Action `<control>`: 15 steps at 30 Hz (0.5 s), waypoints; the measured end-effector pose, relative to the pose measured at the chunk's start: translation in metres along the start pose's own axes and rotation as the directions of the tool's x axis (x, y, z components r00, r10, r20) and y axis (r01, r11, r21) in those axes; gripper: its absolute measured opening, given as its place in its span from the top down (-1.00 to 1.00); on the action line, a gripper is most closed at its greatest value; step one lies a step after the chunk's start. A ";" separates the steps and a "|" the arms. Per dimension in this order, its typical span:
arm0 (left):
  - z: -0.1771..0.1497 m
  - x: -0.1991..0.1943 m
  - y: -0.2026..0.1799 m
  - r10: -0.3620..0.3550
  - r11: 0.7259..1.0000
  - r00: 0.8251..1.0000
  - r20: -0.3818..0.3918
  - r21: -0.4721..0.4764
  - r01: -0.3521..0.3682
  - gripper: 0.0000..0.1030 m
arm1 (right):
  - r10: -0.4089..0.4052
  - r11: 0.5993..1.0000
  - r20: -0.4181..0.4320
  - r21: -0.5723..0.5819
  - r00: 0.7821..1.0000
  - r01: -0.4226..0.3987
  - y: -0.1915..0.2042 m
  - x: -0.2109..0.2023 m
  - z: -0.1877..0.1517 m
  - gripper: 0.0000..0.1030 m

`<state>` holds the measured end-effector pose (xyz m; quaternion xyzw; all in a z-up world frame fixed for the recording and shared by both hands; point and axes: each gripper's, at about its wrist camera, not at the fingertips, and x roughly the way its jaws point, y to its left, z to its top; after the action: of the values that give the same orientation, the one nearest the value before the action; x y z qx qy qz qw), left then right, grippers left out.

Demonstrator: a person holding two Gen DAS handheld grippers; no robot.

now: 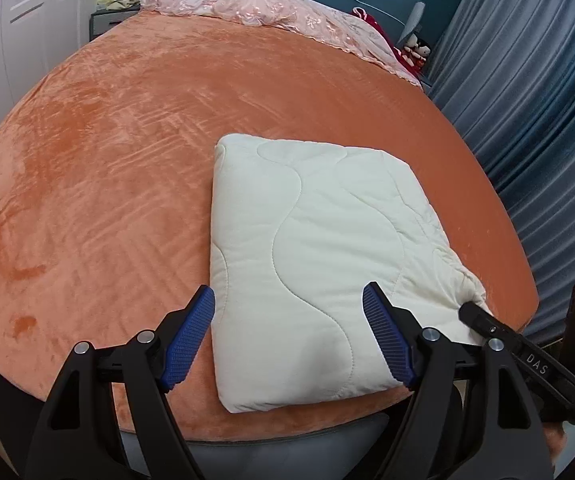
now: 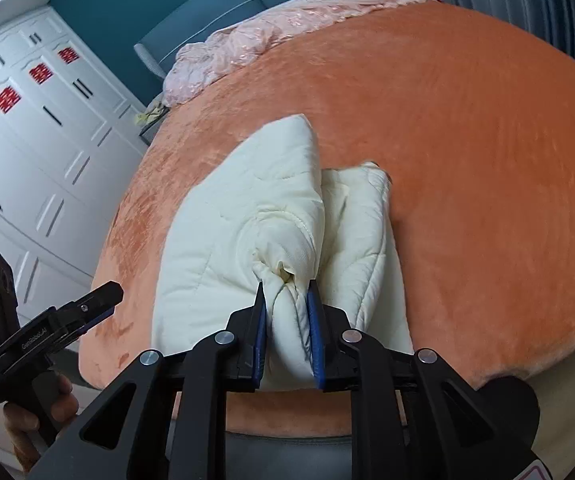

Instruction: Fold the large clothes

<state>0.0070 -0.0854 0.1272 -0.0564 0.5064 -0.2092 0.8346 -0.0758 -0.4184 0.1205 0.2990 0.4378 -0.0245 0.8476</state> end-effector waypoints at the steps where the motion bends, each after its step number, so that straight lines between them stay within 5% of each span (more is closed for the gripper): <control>1: 0.000 0.006 -0.005 -0.004 1.000 1.000 -0.010 0.004 0.004 -0.43 | -0.001 1.000 -0.004 0.021 1.000 0.001 -0.010 0.001 -0.004 0.69; 15: -0.024 0.064 -0.029 0.082 0.994 0.989 -0.119 0.077 -0.073 -0.43 | -0.146 0.988 -0.089 0.031 0.985 0.149 -0.057 0.032 -0.038 0.71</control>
<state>0.0035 -0.1345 0.0721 0.0067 0.5506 -0.1977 0.8110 -0.1013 -0.4384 0.0523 0.2822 0.4944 -0.0824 0.8180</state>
